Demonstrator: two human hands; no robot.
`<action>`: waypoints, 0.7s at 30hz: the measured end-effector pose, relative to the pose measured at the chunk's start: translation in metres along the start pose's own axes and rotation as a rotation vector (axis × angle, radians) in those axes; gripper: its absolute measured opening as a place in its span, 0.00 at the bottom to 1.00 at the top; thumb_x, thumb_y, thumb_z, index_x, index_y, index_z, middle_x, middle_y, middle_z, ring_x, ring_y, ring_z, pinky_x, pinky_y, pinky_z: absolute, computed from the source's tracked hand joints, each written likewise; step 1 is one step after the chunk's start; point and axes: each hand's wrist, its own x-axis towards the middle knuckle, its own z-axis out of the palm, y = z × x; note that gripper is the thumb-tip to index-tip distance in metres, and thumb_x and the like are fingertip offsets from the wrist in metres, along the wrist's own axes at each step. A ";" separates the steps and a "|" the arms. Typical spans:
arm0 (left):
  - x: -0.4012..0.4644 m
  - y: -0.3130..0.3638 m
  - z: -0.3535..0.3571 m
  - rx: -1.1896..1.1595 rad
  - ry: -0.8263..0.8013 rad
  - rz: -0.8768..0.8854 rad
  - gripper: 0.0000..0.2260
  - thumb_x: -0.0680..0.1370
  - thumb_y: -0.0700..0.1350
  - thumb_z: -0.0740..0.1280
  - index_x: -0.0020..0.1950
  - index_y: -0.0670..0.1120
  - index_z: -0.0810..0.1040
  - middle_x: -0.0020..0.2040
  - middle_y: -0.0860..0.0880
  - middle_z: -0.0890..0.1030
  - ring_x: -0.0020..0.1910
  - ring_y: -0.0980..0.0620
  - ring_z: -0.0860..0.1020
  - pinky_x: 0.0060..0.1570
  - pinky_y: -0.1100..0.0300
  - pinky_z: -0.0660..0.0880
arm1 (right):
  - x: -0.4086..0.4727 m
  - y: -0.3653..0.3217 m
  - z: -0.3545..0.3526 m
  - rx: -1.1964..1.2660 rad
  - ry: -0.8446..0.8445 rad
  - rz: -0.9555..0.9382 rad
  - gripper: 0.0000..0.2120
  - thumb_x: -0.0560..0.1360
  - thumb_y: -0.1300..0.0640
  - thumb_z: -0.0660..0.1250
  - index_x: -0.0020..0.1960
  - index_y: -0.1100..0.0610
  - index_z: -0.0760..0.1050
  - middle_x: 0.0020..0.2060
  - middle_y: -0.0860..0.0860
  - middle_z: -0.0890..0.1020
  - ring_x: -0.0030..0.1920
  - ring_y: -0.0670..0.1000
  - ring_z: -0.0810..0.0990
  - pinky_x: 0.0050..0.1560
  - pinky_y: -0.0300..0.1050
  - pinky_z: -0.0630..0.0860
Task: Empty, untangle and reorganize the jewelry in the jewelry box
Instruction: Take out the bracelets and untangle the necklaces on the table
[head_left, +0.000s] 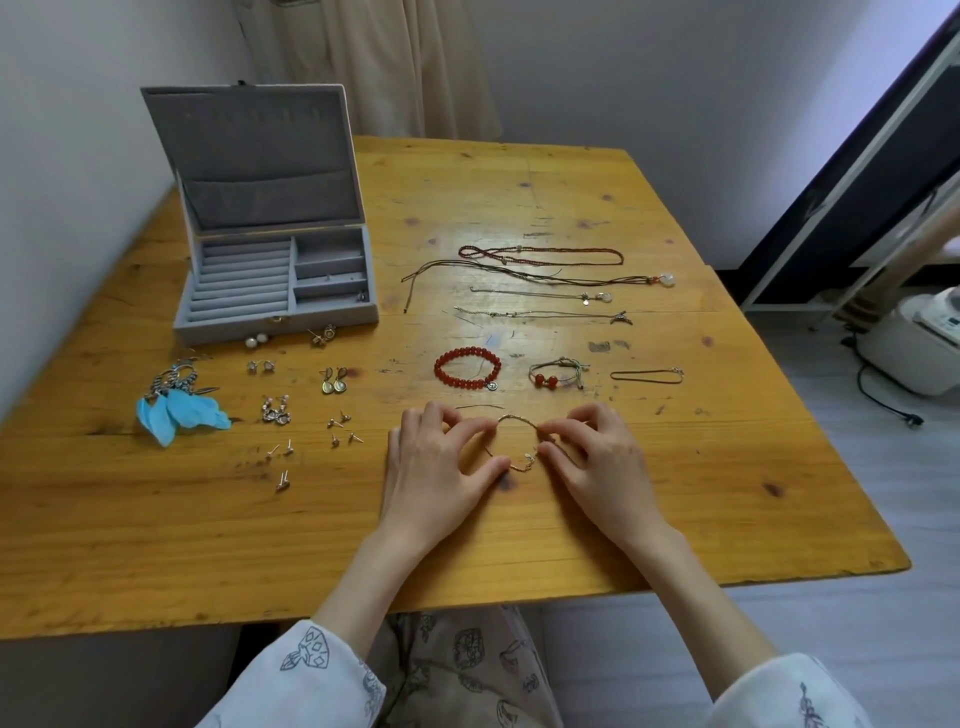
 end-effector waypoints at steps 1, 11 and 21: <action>-0.001 0.000 0.000 -0.012 0.014 0.002 0.18 0.70 0.59 0.67 0.58 0.57 0.76 0.50 0.55 0.68 0.54 0.54 0.65 0.50 0.62 0.58 | 0.000 0.000 0.000 0.006 0.007 0.000 0.08 0.71 0.56 0.71 0.49 0.56 0.81 0.44 0.53 0.75 0.46 0.51 0.74 0.45 0.40 0.69; 0.006 -0.001 -0.013 0.096 -0.130 0.119 0.19 0.75 0.57 0.61 0.64 0.54 0.69 0.56 0.52 0.69 0.57 0.54 0.65 0.56 0.61 0.63 | 0.010 -0.001 -0.004 0.093 -0.074 0.024 0.09 0.73 0.53 0.67 0.53 0.51 0.78 0.45 0.43 0.72 0.36 0.37 0.72 0.39 0.37 0.71; 0.114 -0.009 -0.048 0.067 -0.263 0.124 0.17 0.78 0.51 0.58 0.67 0.50 0.67 0.64 0.49 0.71 0.63 0.52 0.69 0.62 0.56 0.68 | 0.103 0.007 -0.020 0.141 -0.003 0.024 0.11 0.77 0.57 0.62 0.57 0.57 0.76 0.49 0.52 0.80 0.41 0.47 0.77 0.49 0.47 0.77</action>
